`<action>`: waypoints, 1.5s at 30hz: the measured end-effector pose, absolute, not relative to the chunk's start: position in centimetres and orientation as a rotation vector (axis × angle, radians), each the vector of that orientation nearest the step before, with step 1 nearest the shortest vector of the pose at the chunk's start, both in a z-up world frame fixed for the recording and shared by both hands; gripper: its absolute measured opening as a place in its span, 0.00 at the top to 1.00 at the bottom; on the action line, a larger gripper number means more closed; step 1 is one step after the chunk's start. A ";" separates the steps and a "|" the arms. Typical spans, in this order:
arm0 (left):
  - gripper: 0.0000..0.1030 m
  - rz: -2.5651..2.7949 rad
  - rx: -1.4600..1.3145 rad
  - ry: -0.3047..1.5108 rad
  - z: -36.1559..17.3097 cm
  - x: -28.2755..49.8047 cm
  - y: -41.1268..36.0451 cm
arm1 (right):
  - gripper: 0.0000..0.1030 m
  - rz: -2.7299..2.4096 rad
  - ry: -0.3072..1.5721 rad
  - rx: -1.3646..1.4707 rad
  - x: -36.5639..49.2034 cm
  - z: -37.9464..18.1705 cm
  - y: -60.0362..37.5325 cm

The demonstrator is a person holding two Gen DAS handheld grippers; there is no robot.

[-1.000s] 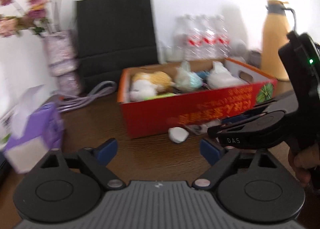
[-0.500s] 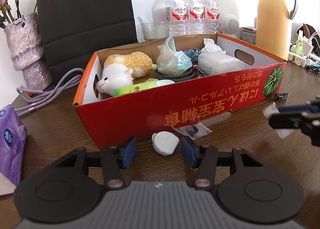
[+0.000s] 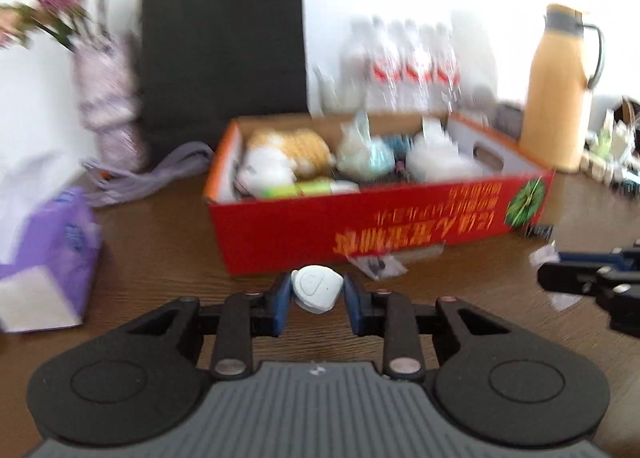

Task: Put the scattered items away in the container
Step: 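Carry the white cap and candy up over the cardboard box with both tools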

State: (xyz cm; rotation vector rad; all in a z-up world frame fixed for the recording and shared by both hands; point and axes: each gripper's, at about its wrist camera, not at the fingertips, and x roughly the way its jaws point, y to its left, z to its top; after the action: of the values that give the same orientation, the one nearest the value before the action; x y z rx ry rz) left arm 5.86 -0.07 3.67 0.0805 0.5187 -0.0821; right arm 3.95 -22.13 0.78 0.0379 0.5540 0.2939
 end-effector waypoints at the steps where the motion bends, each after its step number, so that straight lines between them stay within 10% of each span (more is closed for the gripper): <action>1: 0.72 -0.064 0.073 0.488 4.4 4.6 -0.2 | 0.85 0.293 0.538 0.039 3.4 1.2 -22.1; 24: 0.72 -0.006 -0.052 0.229 6.2 -15.5 -3.3 | 0.85 0.273 0.154 -0.005 -16.1 2.8 -23.6; 40: 0.71 0.012 -0.085 0.044 12.0 -2.5 -2.1 | 0.85 0.246 -0.011 0.000 -4.2 10.0 -23.5; 45: 0.71 -0.144 -0.132 0.342 12.4 8.0 -1.3 | 0.85 0.368 0.245 0.038 5.2 12.0 -24.0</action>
State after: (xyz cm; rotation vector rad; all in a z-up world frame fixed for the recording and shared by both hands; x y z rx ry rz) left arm 7.96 -1.29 12.42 -0.1316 0.3422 -0.1436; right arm 5.17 -24.04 12.03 0.0377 0.2450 0.3676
